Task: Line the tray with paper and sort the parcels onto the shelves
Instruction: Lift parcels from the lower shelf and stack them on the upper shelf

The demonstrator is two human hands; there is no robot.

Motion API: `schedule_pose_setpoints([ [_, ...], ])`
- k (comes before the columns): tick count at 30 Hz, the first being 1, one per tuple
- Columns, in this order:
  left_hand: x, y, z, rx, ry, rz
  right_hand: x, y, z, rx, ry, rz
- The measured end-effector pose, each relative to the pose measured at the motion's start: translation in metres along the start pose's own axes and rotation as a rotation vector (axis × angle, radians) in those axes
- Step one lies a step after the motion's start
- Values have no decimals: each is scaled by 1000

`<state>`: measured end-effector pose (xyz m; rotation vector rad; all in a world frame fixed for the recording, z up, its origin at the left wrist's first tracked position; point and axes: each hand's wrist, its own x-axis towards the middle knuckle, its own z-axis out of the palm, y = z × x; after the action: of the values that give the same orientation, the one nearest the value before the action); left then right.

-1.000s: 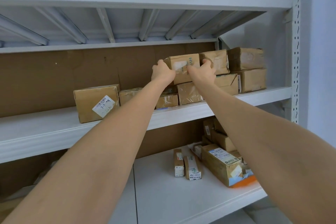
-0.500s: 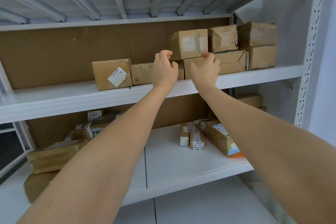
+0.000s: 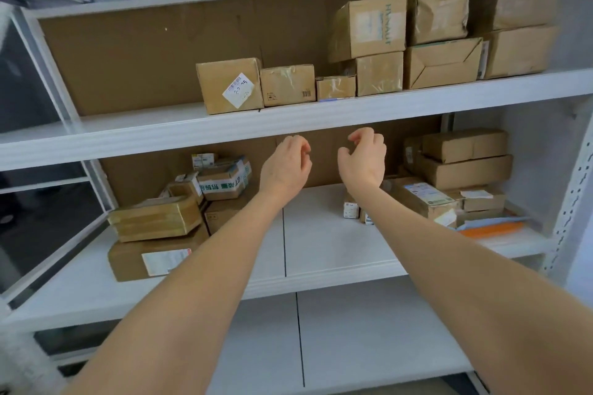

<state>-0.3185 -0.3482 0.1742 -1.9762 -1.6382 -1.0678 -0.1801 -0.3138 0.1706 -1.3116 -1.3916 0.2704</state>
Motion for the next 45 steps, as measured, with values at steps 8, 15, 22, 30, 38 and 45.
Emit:
schedule_pose_setpoints([
  [8,-17,-83,24,59,-427,-368,-22,5,66,-34,-152,-6],
  [15,1,-164,43,20,-504,-489,-18,-4,147,-47,-196,23],
  [22,38,-256,55,64,-530,-540,-11,-23,244,-28,-264,81],
  [30,65,-334,69,117,-612,-531,3,-36,341,69,-598,355],
  [38,80,-366,92,201,-696,-523,14,-34,396,250,-728,645],
  [45,88,-374,91,-15,-735,-435,25,-24,431,358,-711,792],
])
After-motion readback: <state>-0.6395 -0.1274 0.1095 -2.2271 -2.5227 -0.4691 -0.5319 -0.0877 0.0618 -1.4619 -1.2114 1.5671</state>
